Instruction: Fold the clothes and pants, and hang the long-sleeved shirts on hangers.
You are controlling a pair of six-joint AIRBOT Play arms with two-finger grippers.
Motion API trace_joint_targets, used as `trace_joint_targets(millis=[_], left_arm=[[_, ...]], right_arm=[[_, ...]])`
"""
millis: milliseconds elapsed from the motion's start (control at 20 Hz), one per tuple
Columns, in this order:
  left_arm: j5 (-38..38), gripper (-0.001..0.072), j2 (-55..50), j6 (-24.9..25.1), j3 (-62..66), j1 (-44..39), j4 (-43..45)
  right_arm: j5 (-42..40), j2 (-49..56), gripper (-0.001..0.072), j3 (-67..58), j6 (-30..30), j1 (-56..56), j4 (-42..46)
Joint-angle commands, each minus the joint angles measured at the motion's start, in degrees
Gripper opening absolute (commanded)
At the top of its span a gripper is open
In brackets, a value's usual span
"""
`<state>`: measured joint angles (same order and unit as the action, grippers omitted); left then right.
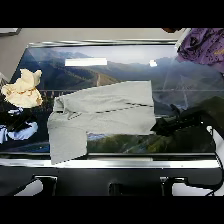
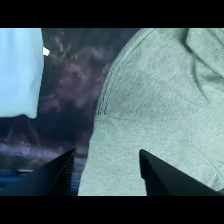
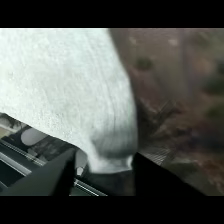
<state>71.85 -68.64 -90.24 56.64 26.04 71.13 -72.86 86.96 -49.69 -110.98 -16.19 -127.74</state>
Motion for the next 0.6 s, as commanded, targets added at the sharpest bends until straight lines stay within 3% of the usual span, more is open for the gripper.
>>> trace_joint_targets(millis=[0, 50, 350, 550], left_arm=[[-0.9, 0.0537, -0.3, -0.6, -0.1, 0.1, -0.3], [-1.9, 0.0537, -0.3, 2.1, -0.6, 0.3, -0.8], [-10.7, 0.0537, -0.3, 23.2, -16.7, 7.8, -22.3], [-14.5, 0.0536, -2.1, 26.1, -21.3, 7.8, -23.2]], right_arm=[[2.8, 1.1, 0.0195, 0.4, -0.2, 2.8, 0.3], [3.3, 0.6, 0.0033, 0.4, -0.2, 2.7, 0.3], [3.9, -6.1, 0.0036, 0.4, 0.0, 2.8, 0.9], [2.6, -9.1, 0.0036, 0.4, 0.9, 2.8, 0.9]])
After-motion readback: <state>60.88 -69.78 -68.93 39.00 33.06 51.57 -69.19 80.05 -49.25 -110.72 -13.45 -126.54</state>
